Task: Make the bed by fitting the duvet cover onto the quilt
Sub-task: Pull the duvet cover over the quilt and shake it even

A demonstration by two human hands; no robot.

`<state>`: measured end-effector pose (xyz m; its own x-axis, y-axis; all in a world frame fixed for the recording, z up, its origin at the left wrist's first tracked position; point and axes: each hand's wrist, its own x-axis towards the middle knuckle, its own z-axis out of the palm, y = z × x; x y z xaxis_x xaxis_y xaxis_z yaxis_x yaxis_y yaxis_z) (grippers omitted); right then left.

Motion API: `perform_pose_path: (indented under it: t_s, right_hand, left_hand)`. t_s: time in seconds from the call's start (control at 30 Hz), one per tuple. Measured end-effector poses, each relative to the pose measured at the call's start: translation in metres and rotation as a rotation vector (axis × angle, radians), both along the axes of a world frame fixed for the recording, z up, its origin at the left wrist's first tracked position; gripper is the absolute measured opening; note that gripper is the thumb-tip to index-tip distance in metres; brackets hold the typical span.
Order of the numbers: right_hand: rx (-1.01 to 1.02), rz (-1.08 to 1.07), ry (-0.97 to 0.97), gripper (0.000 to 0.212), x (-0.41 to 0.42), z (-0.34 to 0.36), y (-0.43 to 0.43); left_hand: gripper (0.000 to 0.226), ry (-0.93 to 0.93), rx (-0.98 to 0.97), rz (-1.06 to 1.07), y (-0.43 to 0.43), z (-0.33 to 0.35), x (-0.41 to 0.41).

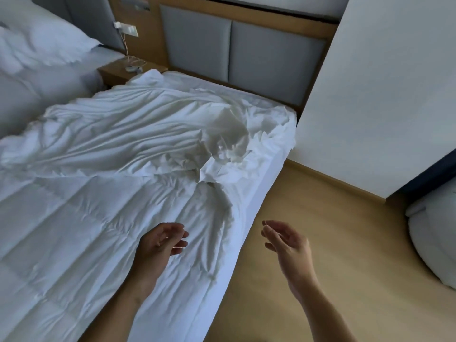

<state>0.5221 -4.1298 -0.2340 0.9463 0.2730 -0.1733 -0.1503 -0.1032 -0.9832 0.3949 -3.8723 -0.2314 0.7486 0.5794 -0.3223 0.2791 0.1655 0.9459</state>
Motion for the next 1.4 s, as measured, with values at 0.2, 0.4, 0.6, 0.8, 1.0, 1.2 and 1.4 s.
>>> perform_pose_path:
  t_s: [0.2,0.4,0.6,0.8,1.0,1.2,1.4]
  right_hand:
    - [0.025,0.124,-0.002,0.008,0.077,0.01,-0.027]
    - [-0.04,0.208,0.01,0.015,0.14,-0.002,-0.028]
    - [-0.198,0.288,0.009,0.014,0.218,-0.037,-0.004]
    - [-0.353,0.276,0.063,0.008,0.335,-0.073,0.058]
    - [-0.388,0.204,0.187,0.017,0.43,-0.125,0.134]
    - [-0.521,0.112,0.256,0.074,0.5,-0.189,0.219]
    - [-0.653,0.175,0.496,0.041,0.533,-0.25,0.262]
  left_hand:
    - [0.006,0.04,0.062,0.053,-0.046,0.007,0.055]
    - [0.013,0.162,0.208,0.02,-0.045,-0.009,0.123]
    - [0.045,0.324,0.574,-0.155,-0.005,-0.051,0.259]
    - [0.059,0.511,0.879,-0.351,0.07,-0.121,0.442]
    - [0.052,0.835,1.059,-0.749,0.124,-0.222,0.532]
    - [0.011,0.824,0.865,-0.905,0.13,-0.255,0.504]
    - [0.009,0.841,0.372,-1.113,0.105,-0.211,0.412]
